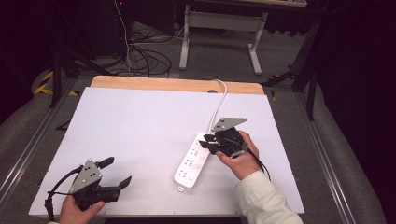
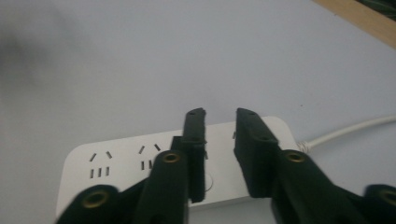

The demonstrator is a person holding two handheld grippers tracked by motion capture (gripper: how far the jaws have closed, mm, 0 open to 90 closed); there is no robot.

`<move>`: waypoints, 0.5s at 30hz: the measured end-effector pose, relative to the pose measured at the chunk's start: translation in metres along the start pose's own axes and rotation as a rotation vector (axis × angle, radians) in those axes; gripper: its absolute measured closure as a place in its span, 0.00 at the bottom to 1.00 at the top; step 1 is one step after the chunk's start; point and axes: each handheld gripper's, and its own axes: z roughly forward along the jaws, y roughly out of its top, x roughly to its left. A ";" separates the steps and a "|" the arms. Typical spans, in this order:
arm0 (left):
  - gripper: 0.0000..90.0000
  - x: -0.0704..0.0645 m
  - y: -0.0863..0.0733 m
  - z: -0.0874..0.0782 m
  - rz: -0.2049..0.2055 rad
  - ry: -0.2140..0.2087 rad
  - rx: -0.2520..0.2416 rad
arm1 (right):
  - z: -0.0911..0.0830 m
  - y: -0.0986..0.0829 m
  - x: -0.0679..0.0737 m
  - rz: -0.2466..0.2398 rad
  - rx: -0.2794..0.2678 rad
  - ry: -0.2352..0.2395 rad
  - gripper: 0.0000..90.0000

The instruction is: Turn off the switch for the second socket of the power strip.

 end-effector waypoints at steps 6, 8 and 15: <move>0.17 0.000 0.000 0.000 -0.002 0.001 -0.001 | 0.004 0.005 -0.001 -0.005 0.071 0.027 1.00; 0.17 0.000 0.000 0.000 -0.001 0.001 0.000 | 0.005 0.006 -0.001 -0.006 0.083 0.032 1.00; 0.17 0.001 0.000 0.000 0.000 0.002 -0.001 | 0.013 0.006 -0.001 0.010 0.106 0.041 1.00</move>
